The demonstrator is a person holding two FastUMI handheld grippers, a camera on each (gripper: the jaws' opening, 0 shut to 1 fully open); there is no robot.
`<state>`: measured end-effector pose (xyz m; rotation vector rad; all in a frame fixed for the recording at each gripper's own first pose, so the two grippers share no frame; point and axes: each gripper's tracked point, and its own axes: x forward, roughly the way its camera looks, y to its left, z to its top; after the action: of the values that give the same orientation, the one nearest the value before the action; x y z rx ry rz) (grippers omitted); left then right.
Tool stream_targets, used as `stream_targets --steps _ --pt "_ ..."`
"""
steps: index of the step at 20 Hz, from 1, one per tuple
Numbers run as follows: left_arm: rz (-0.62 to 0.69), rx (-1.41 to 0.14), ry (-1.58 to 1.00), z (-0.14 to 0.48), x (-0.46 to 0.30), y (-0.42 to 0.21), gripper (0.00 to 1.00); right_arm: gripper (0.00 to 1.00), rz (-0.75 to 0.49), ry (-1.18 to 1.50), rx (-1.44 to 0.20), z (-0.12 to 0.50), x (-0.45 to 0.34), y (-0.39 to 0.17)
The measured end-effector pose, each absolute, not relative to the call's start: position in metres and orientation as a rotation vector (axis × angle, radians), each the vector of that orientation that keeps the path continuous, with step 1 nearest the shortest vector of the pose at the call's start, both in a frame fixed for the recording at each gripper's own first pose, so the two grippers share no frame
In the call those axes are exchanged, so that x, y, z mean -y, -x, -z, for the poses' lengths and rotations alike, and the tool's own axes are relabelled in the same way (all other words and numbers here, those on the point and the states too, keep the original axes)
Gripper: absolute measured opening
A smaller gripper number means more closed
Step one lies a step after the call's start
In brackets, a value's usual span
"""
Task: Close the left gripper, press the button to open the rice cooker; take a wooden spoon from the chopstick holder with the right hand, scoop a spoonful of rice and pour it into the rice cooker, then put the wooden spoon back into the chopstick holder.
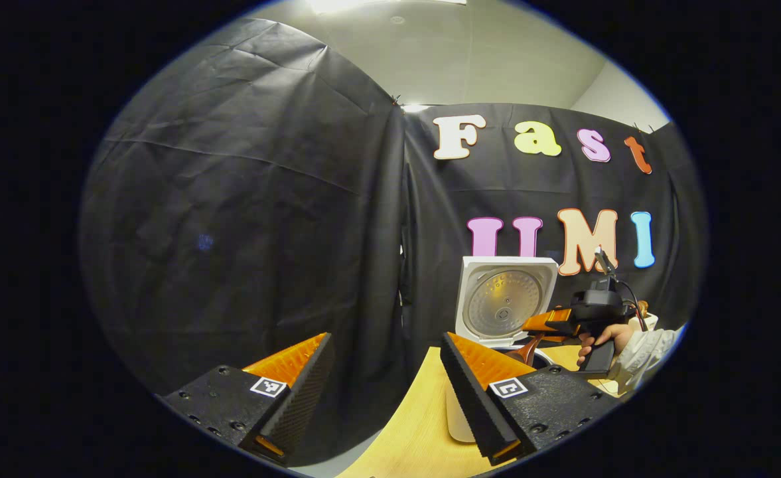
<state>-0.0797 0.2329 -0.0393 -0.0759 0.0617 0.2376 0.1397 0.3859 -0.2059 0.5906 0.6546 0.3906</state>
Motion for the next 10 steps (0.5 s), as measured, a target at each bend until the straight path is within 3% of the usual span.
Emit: stream_targets --steps 9,10 --pt "-0.238 -0.061 0.095 0.043 -0.233 0.083 0.92 0.23 -0.497 -0.088 -0.486 0.191 -0.407 -0.130" --pt "-0.235 -0.060 0.098 0.042 -0.232 0.083 0.92 0.27 -0.510 -0.034 -0.456 0.187 -0.410 -0.130"
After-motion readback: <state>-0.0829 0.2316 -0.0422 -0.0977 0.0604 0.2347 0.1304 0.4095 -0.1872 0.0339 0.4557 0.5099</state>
